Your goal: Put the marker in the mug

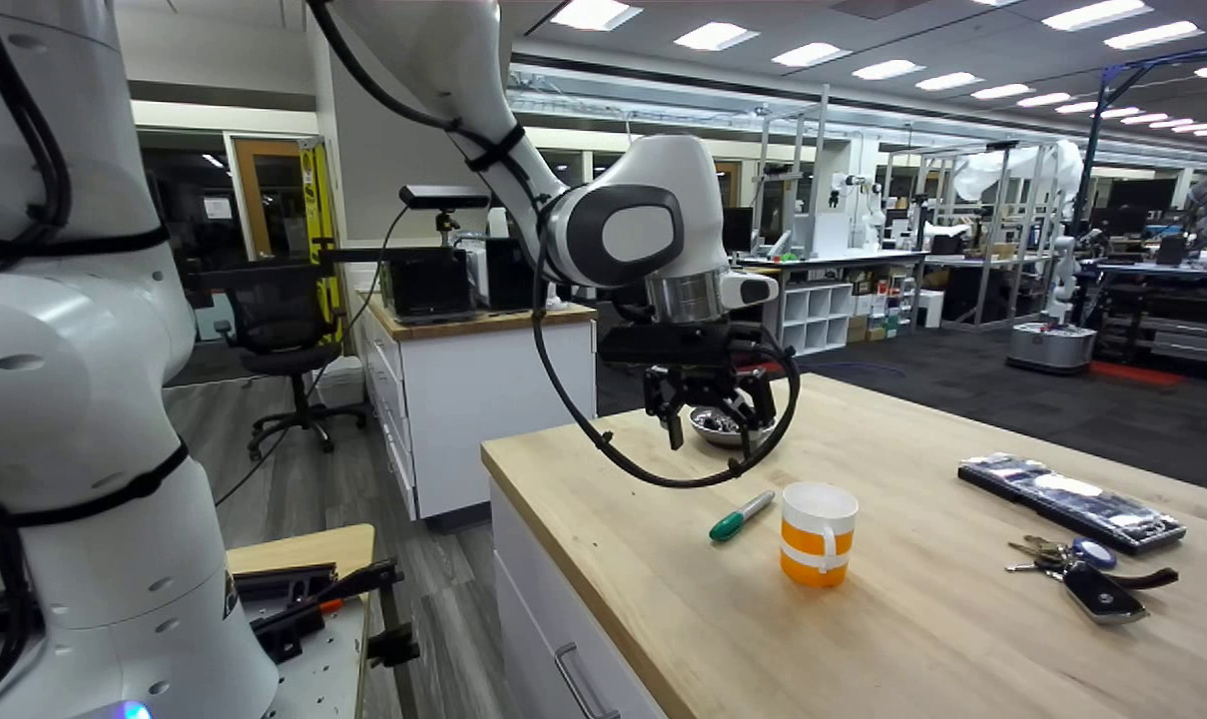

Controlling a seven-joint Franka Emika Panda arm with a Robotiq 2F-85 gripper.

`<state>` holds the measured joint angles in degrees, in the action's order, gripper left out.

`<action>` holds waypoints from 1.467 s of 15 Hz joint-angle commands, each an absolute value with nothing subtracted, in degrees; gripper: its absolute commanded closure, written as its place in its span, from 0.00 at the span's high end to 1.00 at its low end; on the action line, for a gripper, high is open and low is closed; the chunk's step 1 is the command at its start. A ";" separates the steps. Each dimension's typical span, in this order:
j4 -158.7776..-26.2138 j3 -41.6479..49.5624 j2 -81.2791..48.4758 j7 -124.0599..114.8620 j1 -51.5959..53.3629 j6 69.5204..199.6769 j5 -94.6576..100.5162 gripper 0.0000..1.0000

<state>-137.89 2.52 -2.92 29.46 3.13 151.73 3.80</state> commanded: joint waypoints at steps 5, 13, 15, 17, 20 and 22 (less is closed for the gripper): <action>-133.96 0.53 -7.45 30.61 0.00 147.83 2.51 1.00; -133.06 -1.17 -10.09 30.60 -1.10 147.85 0.18 1.00; -133.15 -1.56 -10.52 30.97 -1.37 148.15 -0.61 1.00; -133.30 -1.87 -10.84 31.24 -1.68 148.39 -1.25 1.00; -133.33 -2.15 -11.50 31.95 -2.31 148.76 -1.60 1.00; -133.23 -2.33 -12.19 32.76 -2.95 148.91 -2.03 1.00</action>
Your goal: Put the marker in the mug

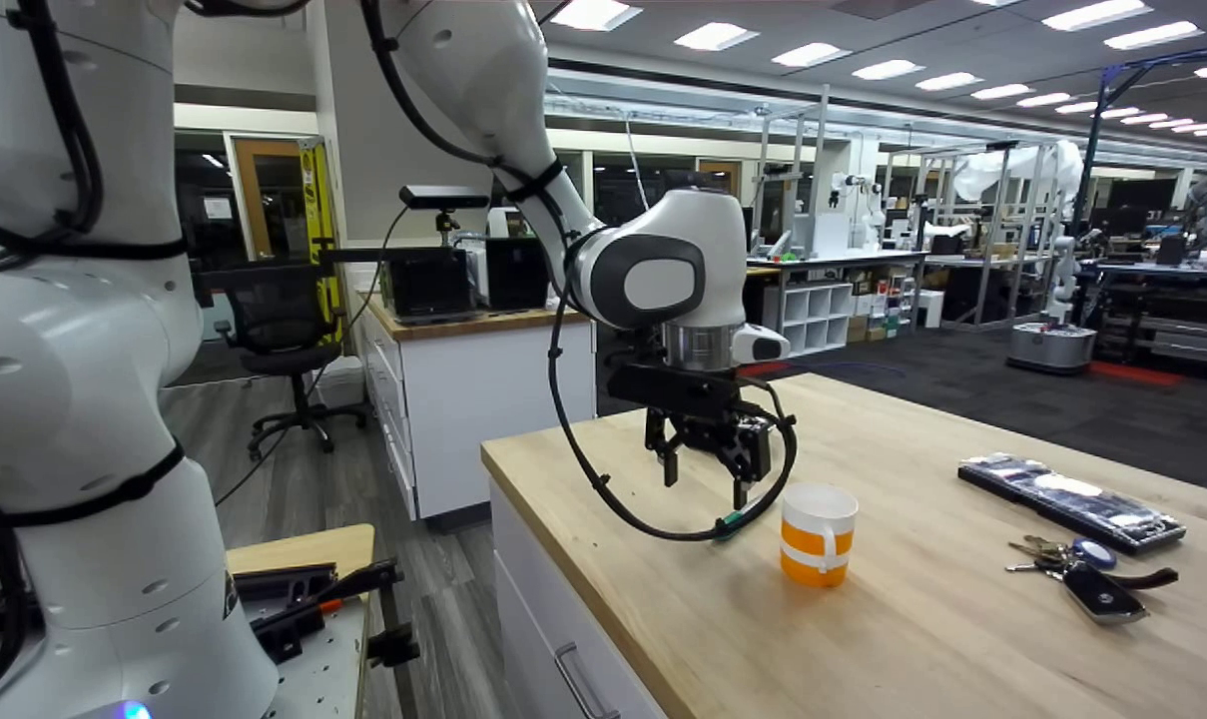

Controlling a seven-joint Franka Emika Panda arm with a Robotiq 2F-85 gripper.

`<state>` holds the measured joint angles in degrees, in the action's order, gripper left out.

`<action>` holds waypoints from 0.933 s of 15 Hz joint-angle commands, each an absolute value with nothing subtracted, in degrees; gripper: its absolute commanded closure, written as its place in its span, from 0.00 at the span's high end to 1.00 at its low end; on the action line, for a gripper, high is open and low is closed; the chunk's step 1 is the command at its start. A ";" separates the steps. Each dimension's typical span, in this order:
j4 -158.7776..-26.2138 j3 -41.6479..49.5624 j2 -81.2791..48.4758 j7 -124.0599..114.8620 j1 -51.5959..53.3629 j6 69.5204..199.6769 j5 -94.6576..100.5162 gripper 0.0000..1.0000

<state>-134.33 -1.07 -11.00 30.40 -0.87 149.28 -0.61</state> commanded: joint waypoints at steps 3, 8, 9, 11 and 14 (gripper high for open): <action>-133.08 -2.50 -13.11 33.75 -3.82 149.03 -2.73 1.00; -132.36 -2.79 -14.89 35.00 -5.01 149.16 -3.70 1.00; -132.14 -2.86 -15.23 35.09 -5.19 149.16 -3.80 1.00; -131.59 -3.12 -15.97 35.27 -5.58 149.15 -3.96 1.00; -130.74 -3.67 -17.00 35.42 -6.19 149.29 -4.42 1.00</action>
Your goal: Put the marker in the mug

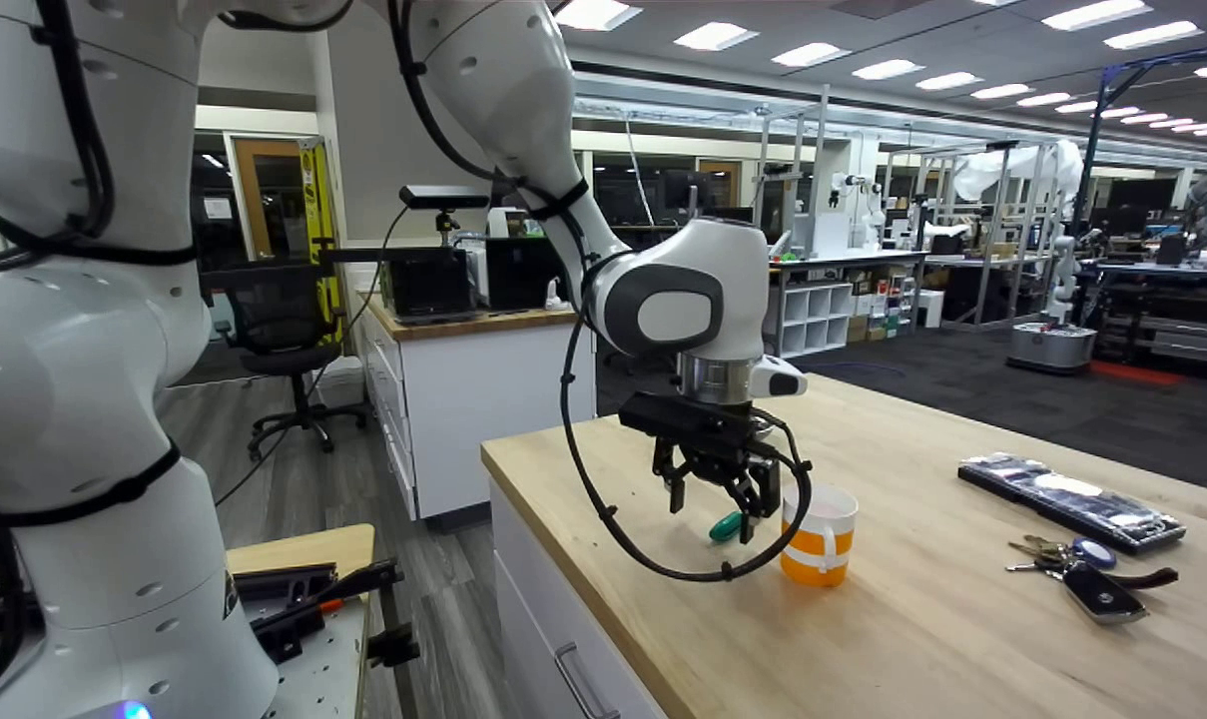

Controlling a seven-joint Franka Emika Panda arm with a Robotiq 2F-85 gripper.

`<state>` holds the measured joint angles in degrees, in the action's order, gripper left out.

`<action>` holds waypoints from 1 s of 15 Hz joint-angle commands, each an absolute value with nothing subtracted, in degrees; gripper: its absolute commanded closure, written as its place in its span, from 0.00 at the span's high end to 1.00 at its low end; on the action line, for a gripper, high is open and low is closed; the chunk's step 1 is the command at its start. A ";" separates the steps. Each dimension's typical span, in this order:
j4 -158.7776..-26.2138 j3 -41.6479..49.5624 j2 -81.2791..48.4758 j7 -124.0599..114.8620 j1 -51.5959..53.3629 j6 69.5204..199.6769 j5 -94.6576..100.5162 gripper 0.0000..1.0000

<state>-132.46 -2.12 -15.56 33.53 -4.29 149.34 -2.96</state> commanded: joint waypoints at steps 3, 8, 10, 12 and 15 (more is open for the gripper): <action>-129.96 -4.25 -17.92 35.66 -6.72 149.43 -4.75 0.73; -129.17 -4.63 -18.50 35.65 -7.31 149.70 -4.61 0.39; -128.93 -4.58 -18.35 35.53 -7.40 149.58 -4.49 0.26; -128.79 -4.45 -18.08 35.30 -7.44 149.38 -4.31 0.13; -128.79 -4.31 -17.90 35.01 -7.49 149.03 -4.22 0.04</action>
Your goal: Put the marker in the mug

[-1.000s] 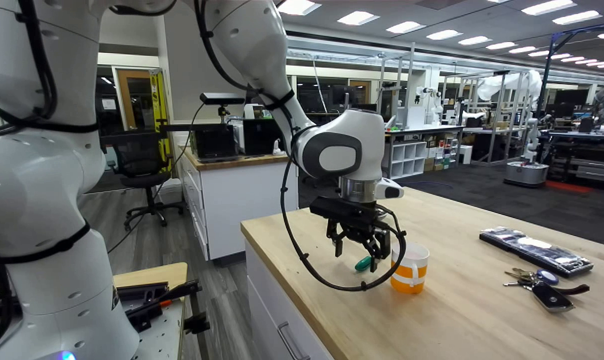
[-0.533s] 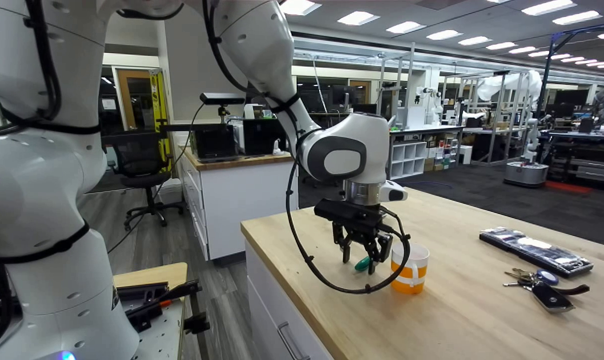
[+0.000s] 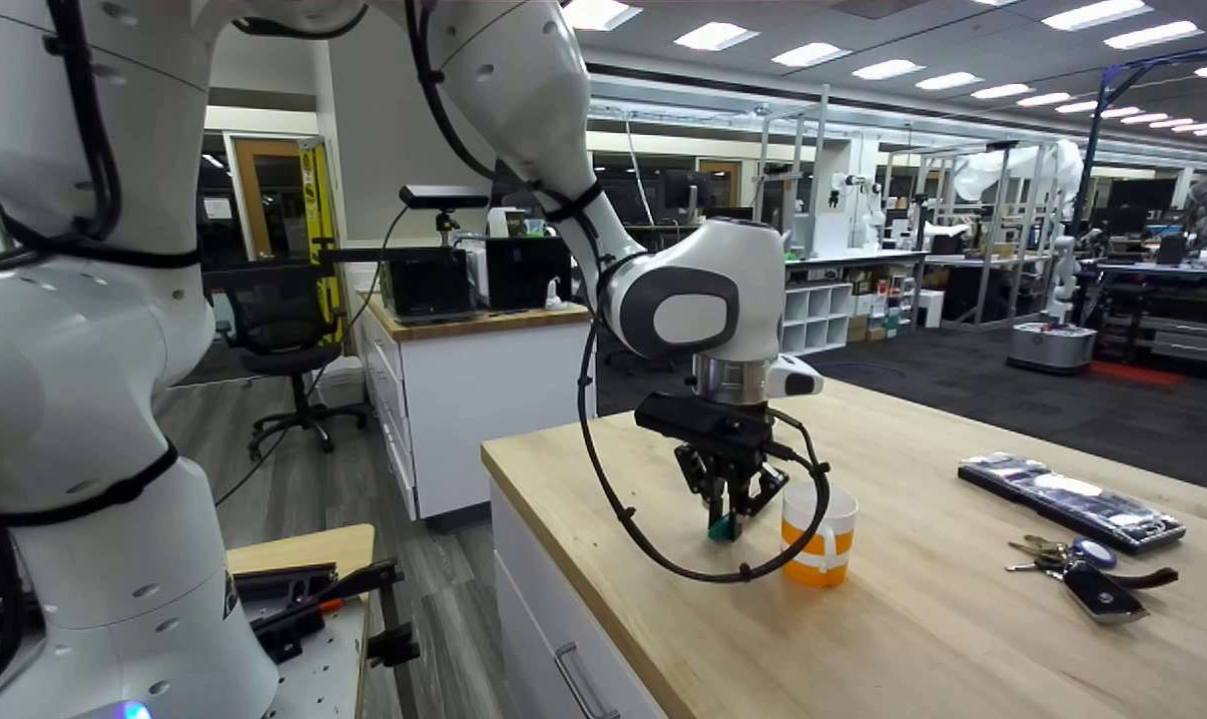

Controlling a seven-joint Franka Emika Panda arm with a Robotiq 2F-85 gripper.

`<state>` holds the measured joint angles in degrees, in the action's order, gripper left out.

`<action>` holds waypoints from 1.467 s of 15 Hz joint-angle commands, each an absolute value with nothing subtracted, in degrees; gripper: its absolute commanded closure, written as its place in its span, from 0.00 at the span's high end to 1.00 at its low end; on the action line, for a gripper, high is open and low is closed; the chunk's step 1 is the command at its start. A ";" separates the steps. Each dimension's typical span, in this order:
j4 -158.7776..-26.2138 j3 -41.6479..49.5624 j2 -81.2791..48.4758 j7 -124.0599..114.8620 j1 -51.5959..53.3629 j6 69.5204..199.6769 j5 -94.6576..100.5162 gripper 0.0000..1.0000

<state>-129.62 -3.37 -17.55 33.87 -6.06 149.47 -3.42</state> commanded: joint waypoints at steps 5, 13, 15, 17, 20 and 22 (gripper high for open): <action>-127.80 -5.07 -15.55 35.20 -7.38 143.49 -5.27 0.06; -122.30 -3.57 -9.39 33.37 -4.88 127.43 -2.16 0.06; -121.16 -3.28 -8.32 33.32 -4.44 123.96 -1.37 0.06; -120.08 -2.95 -7.56 33.16 -4.11 120.79 -0.28 0.06; -118.40 -2.38 -6.56 33.05 -4.02 115.99 2.03 0.06; -117.06 -1.85 -6.10 33.02 -4.05 112.88 4.02 0.06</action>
<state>-118.85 -3.33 -7.79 34.02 -5.00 118.21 1.15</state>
